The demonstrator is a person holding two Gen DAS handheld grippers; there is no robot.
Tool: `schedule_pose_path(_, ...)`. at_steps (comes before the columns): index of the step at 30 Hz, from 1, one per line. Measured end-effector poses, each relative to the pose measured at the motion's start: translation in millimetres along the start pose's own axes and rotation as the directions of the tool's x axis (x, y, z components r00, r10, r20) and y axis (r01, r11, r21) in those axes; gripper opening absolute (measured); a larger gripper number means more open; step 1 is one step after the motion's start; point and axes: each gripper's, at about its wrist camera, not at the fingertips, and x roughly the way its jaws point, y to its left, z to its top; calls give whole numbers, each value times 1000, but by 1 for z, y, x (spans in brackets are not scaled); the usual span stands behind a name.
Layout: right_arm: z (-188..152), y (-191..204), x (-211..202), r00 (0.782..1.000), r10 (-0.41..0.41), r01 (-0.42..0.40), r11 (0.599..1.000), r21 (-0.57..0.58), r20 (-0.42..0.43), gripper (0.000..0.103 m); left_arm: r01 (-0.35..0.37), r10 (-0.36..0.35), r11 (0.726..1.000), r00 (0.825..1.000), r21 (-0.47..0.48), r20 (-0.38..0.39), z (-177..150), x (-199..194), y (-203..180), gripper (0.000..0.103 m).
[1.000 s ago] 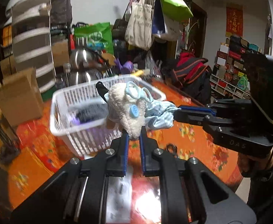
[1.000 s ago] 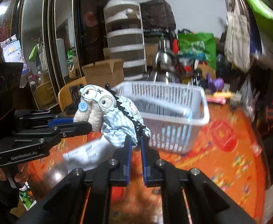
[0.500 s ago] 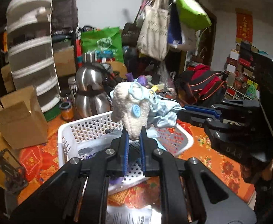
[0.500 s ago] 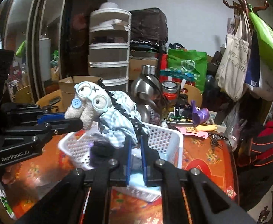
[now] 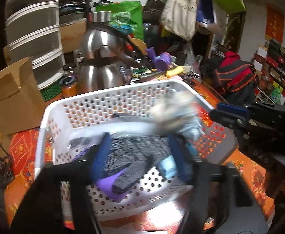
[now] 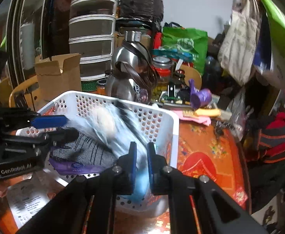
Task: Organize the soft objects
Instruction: 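Lower the plush toy into the basket and open both grippers, then move both grippers to the printed white paper sheet and pinch it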
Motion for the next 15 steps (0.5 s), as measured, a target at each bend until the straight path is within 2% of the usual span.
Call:
schedule_pose_path(1,-2,-4,2,1000,9,-9,1000,20,-12,27,7,-7,1000,1000,-9,-1,-3,-1,3,69)
schedule_pose_path(2,-4,-9,4,1000,6,-5,999,44,-22,33,15,-15,1000,1000,-16,-4,-5,-3,7,70)
schedule_pose_path(4,-8,-14,2,1000,9,-8,998,69,-18,54,22,-22,1000,1000,-21,-3,-10,-7,11,71)
schedule_pose_path(5,-11,-16,0,1000,13,-11,996,85,-14,59,14,-14,1000,1000,-16,1,-12,-11,12,73)
schedule_pose_path(6,-12,-18,-3,1000,17,-16,995,100,-9,62,16,-16,1000,1000,-7,1,-16,-15,13,73)
schedule_pose_path(11,-19,-22,-23,998,58,-64,982,177,41,63,20,-20,1000,1000,-19,6,-32,-43,20,73)
schedule_pose_path(15,-25,-14,-41,997,54,-63,978,200,52,69,25,-25,999,1000,-45,-5,-51,-71,29,74)
